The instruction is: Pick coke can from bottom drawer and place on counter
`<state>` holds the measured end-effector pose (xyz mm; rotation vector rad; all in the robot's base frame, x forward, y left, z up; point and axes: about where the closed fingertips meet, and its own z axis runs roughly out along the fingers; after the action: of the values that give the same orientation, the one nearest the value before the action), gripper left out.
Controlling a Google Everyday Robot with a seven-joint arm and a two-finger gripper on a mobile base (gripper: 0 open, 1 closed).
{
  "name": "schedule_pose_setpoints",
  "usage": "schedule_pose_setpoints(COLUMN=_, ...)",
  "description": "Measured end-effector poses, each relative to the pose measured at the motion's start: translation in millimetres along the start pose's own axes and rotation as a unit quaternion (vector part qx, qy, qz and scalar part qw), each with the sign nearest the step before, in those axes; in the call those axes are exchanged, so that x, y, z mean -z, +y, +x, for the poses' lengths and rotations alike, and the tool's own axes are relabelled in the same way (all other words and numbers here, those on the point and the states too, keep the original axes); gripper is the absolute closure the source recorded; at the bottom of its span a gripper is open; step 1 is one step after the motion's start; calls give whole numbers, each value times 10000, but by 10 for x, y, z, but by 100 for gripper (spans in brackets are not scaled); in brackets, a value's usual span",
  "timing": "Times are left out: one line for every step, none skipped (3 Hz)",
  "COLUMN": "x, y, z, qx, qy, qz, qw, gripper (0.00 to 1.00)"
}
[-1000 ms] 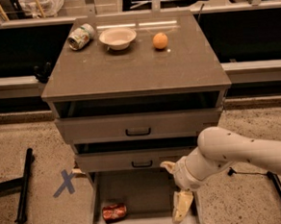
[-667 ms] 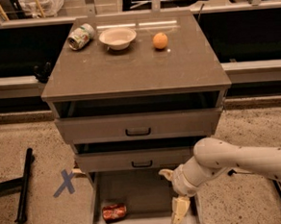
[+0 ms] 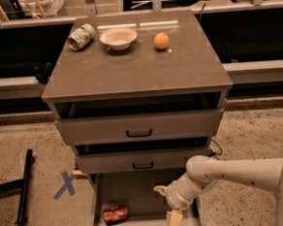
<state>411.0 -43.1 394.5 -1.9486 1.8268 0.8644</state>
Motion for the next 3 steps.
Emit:
schedule_pose_setpoints(x=-37, y=-31, z=3, qx=25, qy=37, qz=8, qw=10000, gripper=0)
schedule_pose_setpoints(x=-206, y=-177, z=18, qx=141, qy=212, qz=44, qw=9997, gripper=0)
schedule_pose_setpoints(x=-484, y=-429, z=45, qx=239, qy=424, qz=60, qw=9988, gripper=0)
